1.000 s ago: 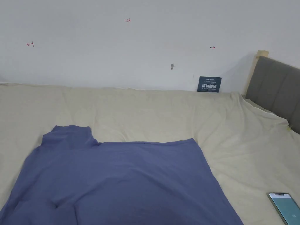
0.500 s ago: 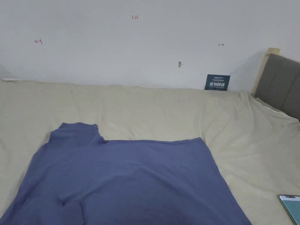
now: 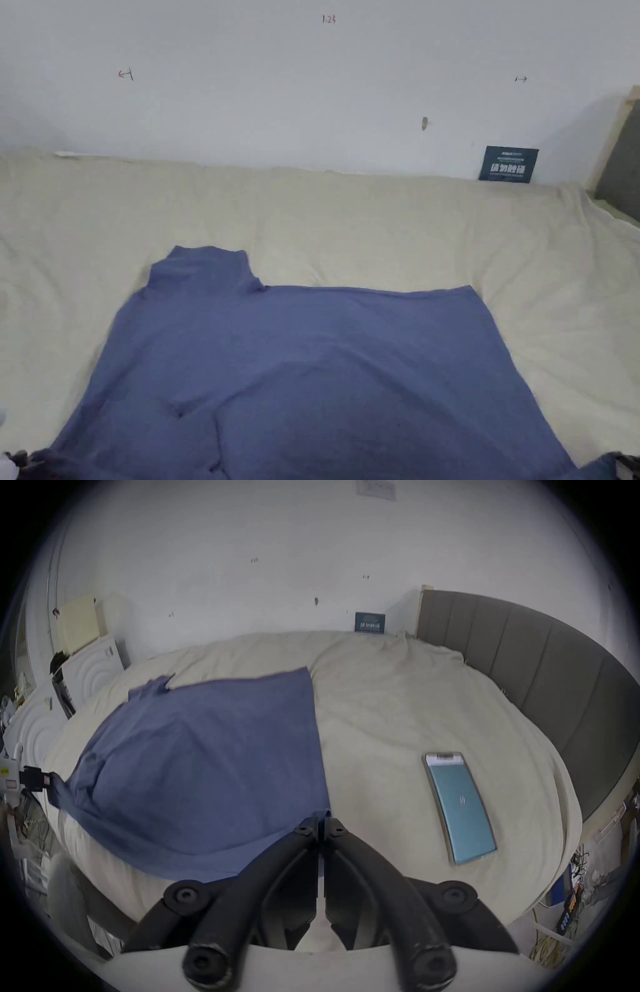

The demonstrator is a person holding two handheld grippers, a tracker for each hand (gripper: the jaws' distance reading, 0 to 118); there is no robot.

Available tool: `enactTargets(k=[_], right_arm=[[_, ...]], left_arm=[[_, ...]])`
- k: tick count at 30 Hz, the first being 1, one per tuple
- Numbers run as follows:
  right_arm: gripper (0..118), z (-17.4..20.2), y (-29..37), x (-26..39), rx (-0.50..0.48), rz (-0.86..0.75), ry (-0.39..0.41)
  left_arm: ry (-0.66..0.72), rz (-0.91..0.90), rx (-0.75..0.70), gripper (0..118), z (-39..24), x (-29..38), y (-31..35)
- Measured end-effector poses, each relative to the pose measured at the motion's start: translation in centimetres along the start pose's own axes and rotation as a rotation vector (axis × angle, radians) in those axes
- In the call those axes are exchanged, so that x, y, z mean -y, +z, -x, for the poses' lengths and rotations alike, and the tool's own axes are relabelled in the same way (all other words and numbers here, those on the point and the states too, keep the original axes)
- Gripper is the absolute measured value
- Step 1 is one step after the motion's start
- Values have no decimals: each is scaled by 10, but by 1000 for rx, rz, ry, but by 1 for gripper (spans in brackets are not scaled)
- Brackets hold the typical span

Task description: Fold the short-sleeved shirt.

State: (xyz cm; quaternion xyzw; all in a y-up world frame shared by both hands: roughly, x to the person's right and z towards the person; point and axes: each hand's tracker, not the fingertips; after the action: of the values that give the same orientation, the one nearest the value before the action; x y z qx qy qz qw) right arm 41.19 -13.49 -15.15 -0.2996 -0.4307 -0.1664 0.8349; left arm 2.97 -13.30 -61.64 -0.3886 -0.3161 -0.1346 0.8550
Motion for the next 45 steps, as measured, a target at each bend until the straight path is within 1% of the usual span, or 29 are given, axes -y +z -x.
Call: enactTargets(k=[1,4,5,9,12,13,14,17,18,19,20,21,22,23,24,27,30,32,33,34,35,36,37,38,39,40,41,42,45], right_arm=[[1,1,-7,-10,4,2,-2],[1,4,-22,-32,7,-16,-9],[1,6,-27,-42,-7,-7,-17],[1,4,-64,-67,15,8,-51],[1,4,-97,-73,3,59,-107],[1,5,-107,-73,-8,83,-112],[1,7,-117,-72,-1,90,-113],[1,12,-134,-68,17,121,-112],[5,12,-134,-66,12,114,-105],[16,13,-132,-67,9,110,-97],[44,12,-130,-68,3,109,-97],[85,11,-126,-68,-1,110,-95],[99,12,-121,-68,-6,108,-94],[99,13,-114,-67,-34,93,-85],[99,16,-105,-67,-32,65,-70],[99,21,-77,-64,-21,18,-20],[99,33,-52,-53,-67,20,-14],[98,42,-39,-40,-108,28,-15],[89,45,-36,-34,-119,39,-7],[71,50,-30,-23,-122,27,5],[41,57,-26,-14,-116,22,25],[2,63,-25,-6,-96,22,44],[0,67,-26,3,-72,27,71],[0,69,-26,10,-92,54,71],[0,70,-26,15,-109,70,49],[0,69,-25,21,-144,79,11],[0,70,-27,25,-165,95,-8],[0,69,-27,28,-163,101,-13],[0,69,-28,30,-145,103,-12]], left_arm=[[-27,-23,-2,2,-2,-10,-3],[-28,-41,-6,2,-4,-42,-18],[-23,-53,-4,2,-4,-53,-23],[-25,-38,-9,2,-6,-87,-56],[-52,10,-24,2,-11,-95,-88],[-61,34,-30,2,-13,-94,-100],[-65,69,-40,2,-14,-92,-110],[-66,91,-35,2,-15,-84,-125],[-61,95,-35,6,-14,-82,-126],[-58,96,-35,16,-13,-81,-126],[-54,100,-40,37,-12,-81,-125],[-59,101,-43,76,-10,-82,-122],[-63,95,-37,100,-8,-82,-117],[-60,95,-33,111,-6,-82,-112],[-58,89,-26,113,-5,-81,-105],[6,54,43,113,3,-76,-75],[11,66,71,113,6,-60,-48],[-2,41,68,111,4,-37,-29],[-6,32,62,104,3,-27,-22],[-6,36,44,92,3,-17,-16],[1,27,36,73,2,-4,-10],[33,12,28,38,2,8,-7],[58,18,37,11,1,21,-4],[96,15,56,5,1,31,-4],[107,35,56,4,1,37,-6],[67,87,58,3,-1,42,-8],[59,71,40,2,-3,47,-10],[54,72,20,0,5,49,-17],[84,45,47,0,15,43,-19]])
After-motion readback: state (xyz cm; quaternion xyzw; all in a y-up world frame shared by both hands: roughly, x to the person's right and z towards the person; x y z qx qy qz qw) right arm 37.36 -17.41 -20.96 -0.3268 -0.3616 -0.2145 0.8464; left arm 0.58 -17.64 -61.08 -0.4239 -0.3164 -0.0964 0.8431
